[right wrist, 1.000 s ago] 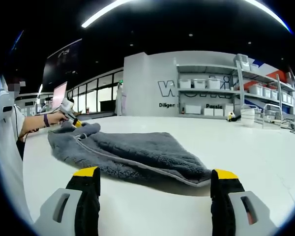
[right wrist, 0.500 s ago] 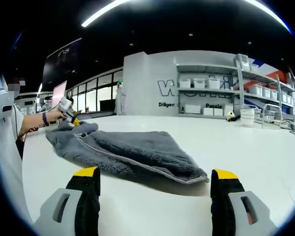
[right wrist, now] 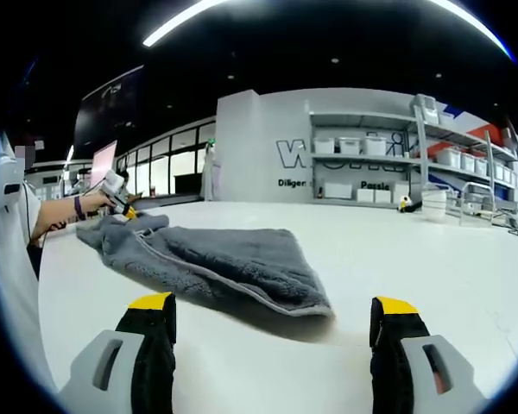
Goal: Open the folded towel by lifting each exposed corner and separating the folded layers until the towel lies flat within the target outline without major curled edges
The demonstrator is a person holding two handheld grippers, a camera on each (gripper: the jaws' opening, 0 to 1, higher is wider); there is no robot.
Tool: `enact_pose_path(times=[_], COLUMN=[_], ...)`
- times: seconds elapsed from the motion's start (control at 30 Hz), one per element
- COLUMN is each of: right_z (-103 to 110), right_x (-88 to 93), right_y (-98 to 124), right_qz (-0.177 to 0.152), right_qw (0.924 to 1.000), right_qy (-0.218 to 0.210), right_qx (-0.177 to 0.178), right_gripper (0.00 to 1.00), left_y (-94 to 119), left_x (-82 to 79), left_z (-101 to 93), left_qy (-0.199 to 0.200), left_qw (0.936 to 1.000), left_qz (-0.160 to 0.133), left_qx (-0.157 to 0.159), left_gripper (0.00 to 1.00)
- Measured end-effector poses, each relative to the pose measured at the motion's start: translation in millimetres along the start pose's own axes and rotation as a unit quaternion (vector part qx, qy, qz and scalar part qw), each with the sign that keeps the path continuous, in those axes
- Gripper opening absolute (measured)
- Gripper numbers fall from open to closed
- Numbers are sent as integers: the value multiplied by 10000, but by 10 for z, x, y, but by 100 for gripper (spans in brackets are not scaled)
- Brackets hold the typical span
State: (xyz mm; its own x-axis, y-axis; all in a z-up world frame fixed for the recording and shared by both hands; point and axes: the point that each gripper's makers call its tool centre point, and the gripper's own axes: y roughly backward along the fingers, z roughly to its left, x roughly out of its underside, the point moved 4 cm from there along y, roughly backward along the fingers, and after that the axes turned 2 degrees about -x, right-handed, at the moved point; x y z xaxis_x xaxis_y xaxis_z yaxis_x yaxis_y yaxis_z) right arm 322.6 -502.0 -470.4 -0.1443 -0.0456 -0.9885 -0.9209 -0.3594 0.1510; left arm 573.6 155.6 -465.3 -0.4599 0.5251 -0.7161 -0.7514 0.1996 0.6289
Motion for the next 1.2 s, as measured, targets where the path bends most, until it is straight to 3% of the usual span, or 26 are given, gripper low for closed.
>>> enact_pose_path(times=[0.43,0.73,0.97,1.03,1.2], right_z=[2,-14,-16,-15,-9], right_x=[6,9,9,9,4], right_y=[-5,-4,-3,-3,0], right_qz=[27,35,37,36,13], right_qw=[10000,10000,10000,10000,10000], right_qy=[4,-2,-8,-7,-28], right_qx=[13,27,37,41,33], right_gripper=[95,95,95,95,95], left_y=[-6,175,495,572,781], left_x=[63,67,-21,-41,-125], left_z=[54,72,59,6,-233], left_qy=[223,658,1066,1194,1450], left_qw=[9997,9976,9909,9879,9746], left_qz=[-13,-234,-822,-980,-1501], left_qx=[-62,-20,-27,100,812], left_gripper=[7,15,23,24,25])
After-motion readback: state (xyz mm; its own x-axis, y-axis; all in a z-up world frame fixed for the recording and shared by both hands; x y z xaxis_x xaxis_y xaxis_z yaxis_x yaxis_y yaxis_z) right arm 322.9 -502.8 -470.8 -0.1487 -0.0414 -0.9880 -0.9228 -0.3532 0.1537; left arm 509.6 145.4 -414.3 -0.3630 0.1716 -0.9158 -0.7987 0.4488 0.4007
